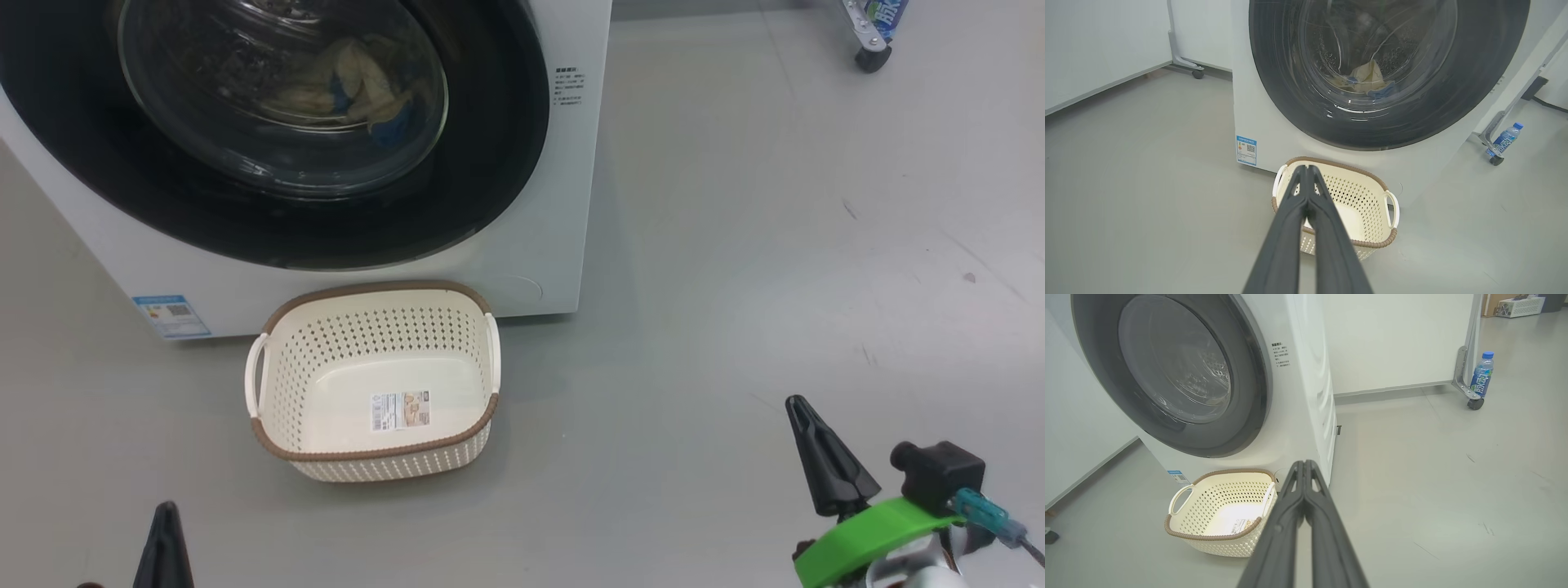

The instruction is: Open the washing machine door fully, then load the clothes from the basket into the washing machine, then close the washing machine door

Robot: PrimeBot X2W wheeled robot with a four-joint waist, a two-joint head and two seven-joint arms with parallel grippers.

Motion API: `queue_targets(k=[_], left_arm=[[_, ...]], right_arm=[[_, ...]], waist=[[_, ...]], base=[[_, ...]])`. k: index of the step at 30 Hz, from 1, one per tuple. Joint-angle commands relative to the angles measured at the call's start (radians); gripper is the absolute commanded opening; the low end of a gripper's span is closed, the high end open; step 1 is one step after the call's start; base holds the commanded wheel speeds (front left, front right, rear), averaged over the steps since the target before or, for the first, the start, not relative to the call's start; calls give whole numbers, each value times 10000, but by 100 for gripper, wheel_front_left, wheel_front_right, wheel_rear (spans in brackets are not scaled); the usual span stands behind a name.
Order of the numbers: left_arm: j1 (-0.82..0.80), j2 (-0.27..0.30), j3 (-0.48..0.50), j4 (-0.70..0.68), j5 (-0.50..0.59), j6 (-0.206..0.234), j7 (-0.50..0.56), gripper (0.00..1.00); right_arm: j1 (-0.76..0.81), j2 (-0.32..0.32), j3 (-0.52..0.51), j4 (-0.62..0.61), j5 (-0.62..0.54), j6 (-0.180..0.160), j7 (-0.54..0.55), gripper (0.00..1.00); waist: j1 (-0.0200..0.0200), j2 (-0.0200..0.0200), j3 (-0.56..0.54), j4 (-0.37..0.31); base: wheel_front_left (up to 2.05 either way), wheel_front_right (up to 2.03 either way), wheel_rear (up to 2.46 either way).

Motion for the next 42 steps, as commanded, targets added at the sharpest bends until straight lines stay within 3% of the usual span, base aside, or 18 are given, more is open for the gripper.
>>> queue_targets(k=[1,42], left_arm=[[-294,125,58,-260,-317,0,57,0],[-1053,61,6,47,-4809,2,1222,0]], right_arm=[[-440,-74,-57,-324,359,-3,71,0],[-745,-226,-356,-225,5250,-14,1105,0]], waist=[[0,0,-7,3],[0,0,-154,82]], base=[[0,0,0],[0,0,0]])
